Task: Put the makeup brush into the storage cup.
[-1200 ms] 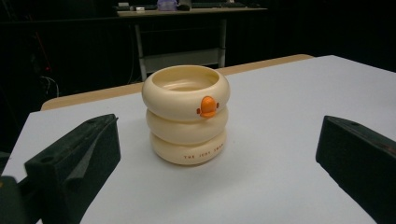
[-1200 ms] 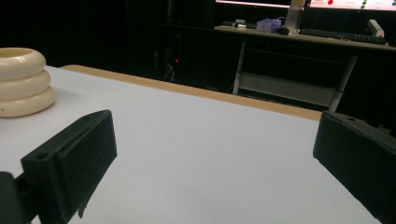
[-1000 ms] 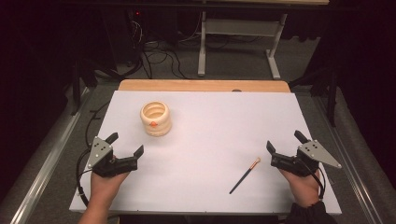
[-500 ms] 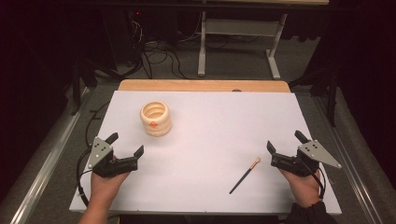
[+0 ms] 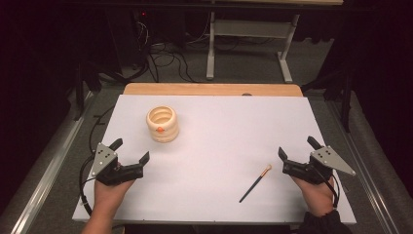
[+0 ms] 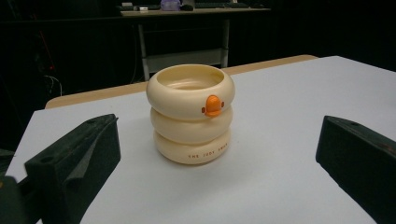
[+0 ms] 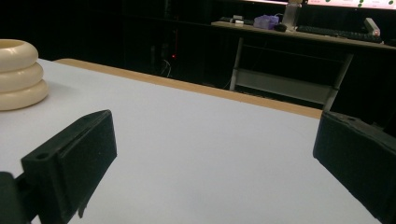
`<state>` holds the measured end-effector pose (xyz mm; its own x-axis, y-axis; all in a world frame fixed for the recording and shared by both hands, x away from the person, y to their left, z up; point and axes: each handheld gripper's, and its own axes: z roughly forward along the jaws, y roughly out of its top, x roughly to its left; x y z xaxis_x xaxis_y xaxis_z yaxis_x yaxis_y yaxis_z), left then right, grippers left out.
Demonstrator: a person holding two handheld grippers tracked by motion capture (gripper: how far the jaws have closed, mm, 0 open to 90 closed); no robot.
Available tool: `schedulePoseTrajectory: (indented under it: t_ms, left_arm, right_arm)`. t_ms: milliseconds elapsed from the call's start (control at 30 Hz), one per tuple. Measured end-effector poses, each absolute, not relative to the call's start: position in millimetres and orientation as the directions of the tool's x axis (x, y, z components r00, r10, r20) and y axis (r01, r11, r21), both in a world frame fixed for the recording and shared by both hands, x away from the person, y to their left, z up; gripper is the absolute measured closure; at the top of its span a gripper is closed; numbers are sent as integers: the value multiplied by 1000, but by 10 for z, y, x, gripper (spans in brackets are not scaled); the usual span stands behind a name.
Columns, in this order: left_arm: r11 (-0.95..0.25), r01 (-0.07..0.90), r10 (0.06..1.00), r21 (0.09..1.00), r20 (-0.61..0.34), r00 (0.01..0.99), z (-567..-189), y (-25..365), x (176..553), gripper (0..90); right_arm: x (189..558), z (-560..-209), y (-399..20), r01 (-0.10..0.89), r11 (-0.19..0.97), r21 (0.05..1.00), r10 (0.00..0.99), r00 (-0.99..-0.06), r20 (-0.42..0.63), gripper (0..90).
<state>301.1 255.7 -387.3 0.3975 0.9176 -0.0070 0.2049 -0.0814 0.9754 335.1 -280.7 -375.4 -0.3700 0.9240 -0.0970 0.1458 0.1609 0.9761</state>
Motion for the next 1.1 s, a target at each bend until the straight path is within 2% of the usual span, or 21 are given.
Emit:
schedulePoseTrajectory:
  t_ms: [1100]
  left_arm:
    - [-91, 207, 916, 974, 1, 401, -3874, 2561, 3015, 5]
  right_arm:
    - [3375, -3782, -2774, 174, 195, 965, 919, -378, -117, 11]
